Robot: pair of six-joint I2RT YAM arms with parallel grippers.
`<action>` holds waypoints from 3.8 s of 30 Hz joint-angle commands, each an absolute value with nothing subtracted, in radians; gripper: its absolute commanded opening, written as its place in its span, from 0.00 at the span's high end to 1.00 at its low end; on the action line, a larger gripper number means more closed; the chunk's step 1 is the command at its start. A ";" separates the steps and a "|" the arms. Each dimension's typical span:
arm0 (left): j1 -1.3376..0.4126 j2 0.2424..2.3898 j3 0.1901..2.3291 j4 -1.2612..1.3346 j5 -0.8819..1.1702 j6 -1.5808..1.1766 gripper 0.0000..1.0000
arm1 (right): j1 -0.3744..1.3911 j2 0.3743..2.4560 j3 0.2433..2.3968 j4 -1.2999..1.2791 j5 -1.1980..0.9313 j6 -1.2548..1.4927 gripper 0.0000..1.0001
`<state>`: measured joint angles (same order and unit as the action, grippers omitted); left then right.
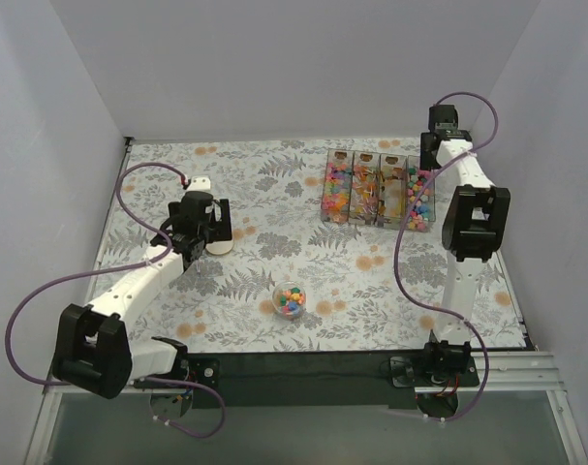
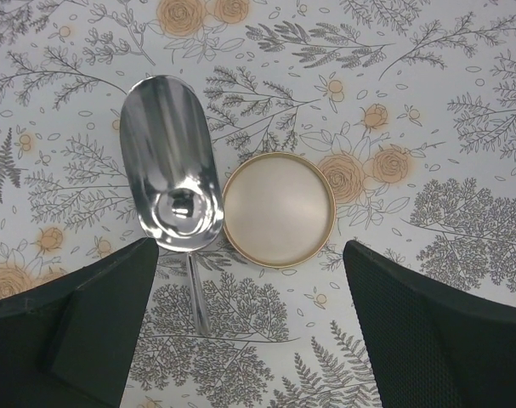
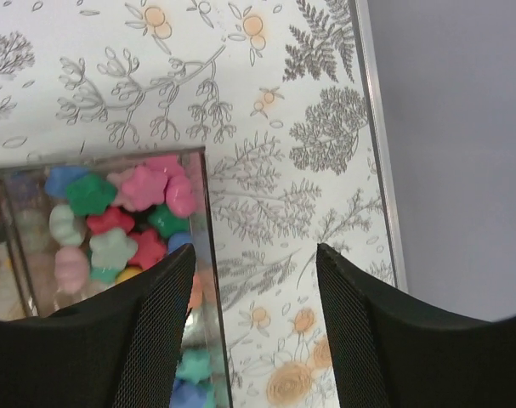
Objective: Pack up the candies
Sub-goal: Adjust the storage box at the center of the board, then pick up the bottle lid at the center of the board.
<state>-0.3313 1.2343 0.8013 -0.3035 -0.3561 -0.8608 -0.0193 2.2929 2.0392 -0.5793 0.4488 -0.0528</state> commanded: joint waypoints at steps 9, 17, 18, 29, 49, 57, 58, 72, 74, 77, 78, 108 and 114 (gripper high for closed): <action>-0.334 1.333 0.862 -0.293 -0.293 -0.942 0.14 | 0.063 1.847 1.590 -0.473 0.119 0.138 0.42; -0.336 1.419 0.859 -0.290 -0.249 -0.937 0.32 | 0.123 1.769 1.405 -0.433 -0.118 0.248 0.55; -0.334 1.427 0.861 -0.288 -0.241 -0.937 0.37 | 0.135 1.749 1.387 -0.431 -0.129 0.247 0.55; -0.348 1.589 0.920 -0.232 -0.166 -0.928 0.59 | 0.239 1.623 1.152 -0.425 -0.160 0.252 0.54; -0.368 1.640 0.907 -0.203 -0.092 -0.948 1.00 | 0.270 1.513 1.074 -0.426 -0.149 0.204 0.53; -0.368 1.579 0.923 -0.201 -0.006 -1.000 1.00 | 0.328 1.468 1.049 -0.391 -0.230 0.161 0.52; -0.368 1.556 0.936 -0.202 0.035 -1.012 1.00 | 0.348 1.467 1.043 -0.381 -0.241 0.160 0.52; -0.368 1.419 1.005 -0.143 0.285 -1.285 1.00 | 0.454 1.431 0.960 -0.032 -0.603 0.195 0.47; -0.368 1.411 1.003 -0.123 0.320 -1.319 1.00 | 0.457 1.440 0.956 0.036 -0.661 0.221 0.47; -0.368 1.394 1.002 -0.080 0.382 -1.382 1.00 | 0.459 1.431 0.918 0.185 -0.702 0.293 0.44; -0.368 1.387 1.000 -0.060 0.406 -1.397 1.00 | 0.459 1.428 0.910 0.222 -0.715 0.302 0.43; -0.368 1.362 1.031 0.110 0.534 -1.782 1.00 | 0.457 1.658 1.198 0.475 -0.954 0.147 0.02; -0.368 1.373 1.028 0.146 0.546 -1.824 1.00 | 0.465 1.678 1.216 0.529 -1.029 0.135 0.02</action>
<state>-0.3641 1.3708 0.9970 0.1093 0.5194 -1.7874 0.4568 1.6733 1.1664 0.4458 -0.9703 0.1665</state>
